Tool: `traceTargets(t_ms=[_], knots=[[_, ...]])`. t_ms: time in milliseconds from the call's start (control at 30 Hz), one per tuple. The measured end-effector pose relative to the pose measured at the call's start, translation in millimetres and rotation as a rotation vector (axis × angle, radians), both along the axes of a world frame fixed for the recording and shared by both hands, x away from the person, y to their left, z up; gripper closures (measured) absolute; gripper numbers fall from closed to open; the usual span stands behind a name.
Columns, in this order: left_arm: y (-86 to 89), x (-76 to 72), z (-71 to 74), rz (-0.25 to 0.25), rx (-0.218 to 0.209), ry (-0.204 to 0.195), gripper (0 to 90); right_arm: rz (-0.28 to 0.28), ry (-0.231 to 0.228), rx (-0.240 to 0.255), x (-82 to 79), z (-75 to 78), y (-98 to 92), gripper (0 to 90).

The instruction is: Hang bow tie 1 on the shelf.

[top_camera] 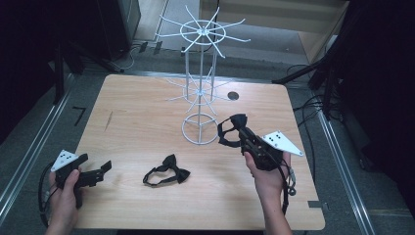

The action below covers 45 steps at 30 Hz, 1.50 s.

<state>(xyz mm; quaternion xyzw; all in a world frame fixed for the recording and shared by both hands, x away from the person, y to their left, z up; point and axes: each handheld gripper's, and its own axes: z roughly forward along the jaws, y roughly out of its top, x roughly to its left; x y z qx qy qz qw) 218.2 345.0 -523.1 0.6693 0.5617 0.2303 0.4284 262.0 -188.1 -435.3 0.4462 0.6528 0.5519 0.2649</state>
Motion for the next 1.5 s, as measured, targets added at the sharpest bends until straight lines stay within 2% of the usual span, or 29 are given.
traceTargets(t_ms=[433, 633, 1267, 1500], knots=[[-0.2, -0.1, 0.0, 0.000, 0.002, -0.001, 1.5, 0.027, -0.027, 0.007, -9.7, 14.8, 7.0, 77.8], [0.0, -0.1, 0.1, -0.002, 0.004, 0.001, 1.5, 0.049, -0.056, -0.001, -15.1, 23.7, 12.5, 77.8], [0.1, -0.1, 0.1, -0.002, 0.002, 0.001, 1.5, 0.072, -0.077, 0.025, -13.7, 36.2, 22.1, 77.8], [0.2, -0.3, 0.1, -0.001, 0.001, -0.001, 1.5, 0.074, -0.067, 0.031, -5.1, 35.7, 27.9, 77.8]])
